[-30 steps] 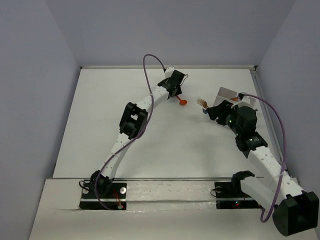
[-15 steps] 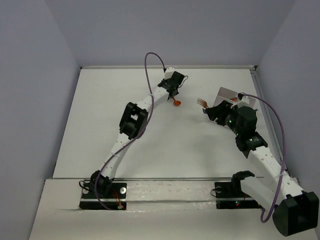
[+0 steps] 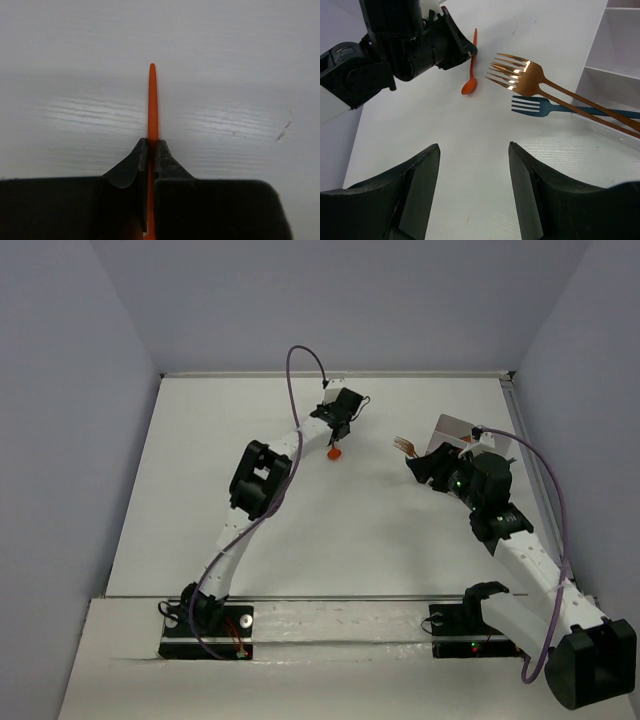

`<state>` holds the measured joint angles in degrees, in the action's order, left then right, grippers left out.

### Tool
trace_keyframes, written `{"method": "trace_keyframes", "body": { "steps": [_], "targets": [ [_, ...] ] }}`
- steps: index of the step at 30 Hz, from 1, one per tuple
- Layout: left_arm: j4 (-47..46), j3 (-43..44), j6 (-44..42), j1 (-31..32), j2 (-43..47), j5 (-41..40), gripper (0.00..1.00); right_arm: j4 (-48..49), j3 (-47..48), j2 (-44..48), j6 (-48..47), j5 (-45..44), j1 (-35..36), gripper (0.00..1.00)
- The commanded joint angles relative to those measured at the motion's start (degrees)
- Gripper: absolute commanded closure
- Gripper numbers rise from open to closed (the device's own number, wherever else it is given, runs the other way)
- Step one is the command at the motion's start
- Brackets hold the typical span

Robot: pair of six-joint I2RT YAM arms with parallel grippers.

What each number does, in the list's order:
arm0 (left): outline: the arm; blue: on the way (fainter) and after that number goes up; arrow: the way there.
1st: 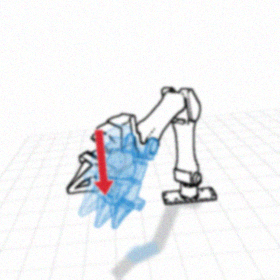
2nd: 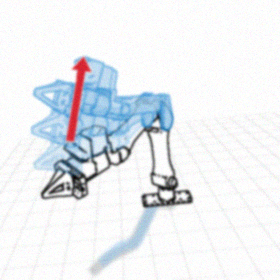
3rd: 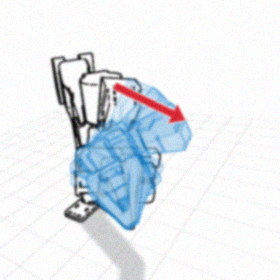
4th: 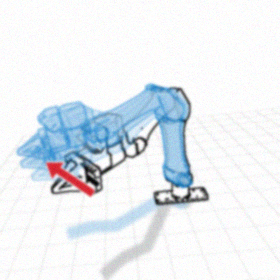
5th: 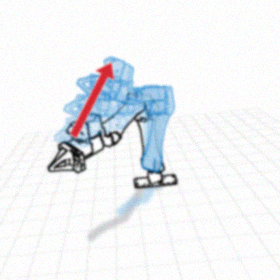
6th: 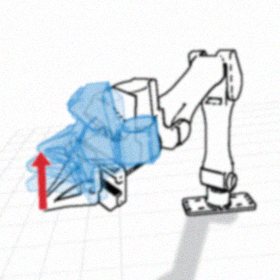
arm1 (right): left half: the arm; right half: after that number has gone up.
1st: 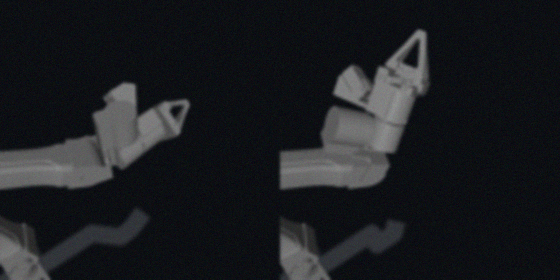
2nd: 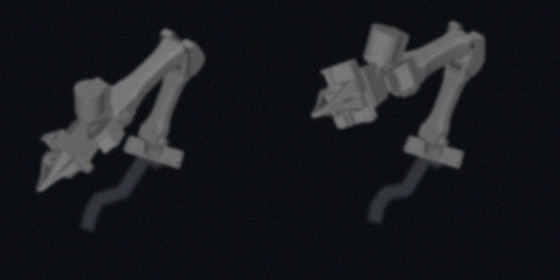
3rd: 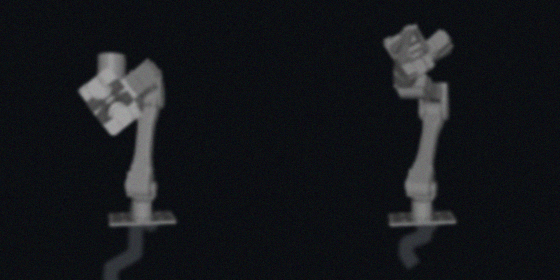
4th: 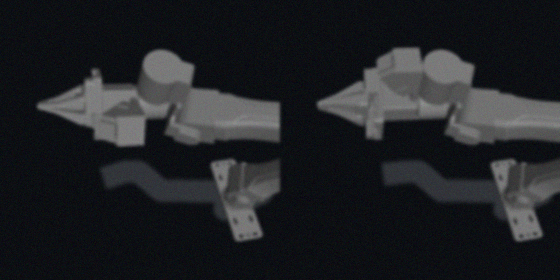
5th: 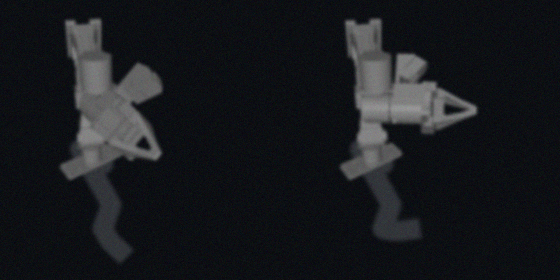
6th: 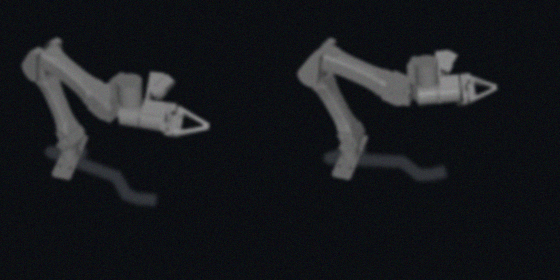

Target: Sort the eating utensils into containers

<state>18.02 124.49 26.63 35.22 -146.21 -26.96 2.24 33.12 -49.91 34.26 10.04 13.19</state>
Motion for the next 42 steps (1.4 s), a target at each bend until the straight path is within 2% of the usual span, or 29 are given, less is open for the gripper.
{"method": "trace_keyframes", "body": {
  "steps": [1, 4, 5, 7, 10, 14, 17, 21, 25, 30, 32, 39, 42],
  "targets": [
    [-1.0, -10.1, 0.5, -0.4, 5.8, 1.9, 0.94, 3.0, 0.7, -1.3, -1.7, 3.0, 0.3, 0.35],
    [-8.2, -22.4, 2.4, -0.4, 14.3, 3.1, 0.94, 3.0, 1.2, -1.9, -2.6, 4.3, 0.9, 0.31],
    [-10.8, -22.4, 3.0, -0.9, 16.6, 3.6, 0.94, 3.1, 1.2, -2.0, -2.9, 4.9, 1.4, 0.3],
    [-17.1, -33.6, 5.0, -0.9, 22.7, 5.5, 0.94, 3.6, 1.8, -2.7, -3.6, 6.7, 2.7, 0.25],
    [-23.8, -39.9, 6.9, -0.9, 29.6, 7.3, 0.94, 3.5, 2.7, -4.2, -5.2, 6.6, 5.2, 0.23],
    [-30.4, -49.4, 10.7, -0.9, 38.1, 8.9, 0.94, 2.9, 4.8, -6.2, -8.1, 3.7, 12.1, 0.22],
    [-36.4, -59.3, 18.1, -0.9, 44.8, 10.3, 0.94, 3.5, 6.0, -7.9, -8.3, -0.4, 18.3, 0.21],
    [-47.0, -69.7, 25.4, -0.9, 51.7, 12.5, 0.94, 4.9, 6.3, -8.6, -6.3, -4.3, 21.3, 0.21],
    [-52.8, -75.5, 31.8, 2.3, 56.4, 9.4, 0.94, 5.6, 7.6, -10.3, -4.3, -9.7, 25.2, 0.21],
    [-56.2, -80.7, 34.1, 4.5, 61.7, 7.2, 0.94, 6.5, 11.0, -16.5, -3.7, -16.2, 30.4, 0.22],
    [-56.4, -82.1, 34.6, 5.1, 63.7, 6.6, 0.94, 7.2, 12.5, -19.2, -4.0, -17.2, 32.6, 0.26],
    [-56.1, -86.1, 34.6, 5.1, 69.9, 5.3, 0.94, 5.7, 17.1, -27.2, -4.6, -24.5, 36.9, 0.32],
    [-56.0, -87.0, 34.6, 5.1, 71.5, 5.3, 0.94, 6.2, 17.9, -28.7, -4.7, -28.1, 38.9, 0.4]
  ]
}}
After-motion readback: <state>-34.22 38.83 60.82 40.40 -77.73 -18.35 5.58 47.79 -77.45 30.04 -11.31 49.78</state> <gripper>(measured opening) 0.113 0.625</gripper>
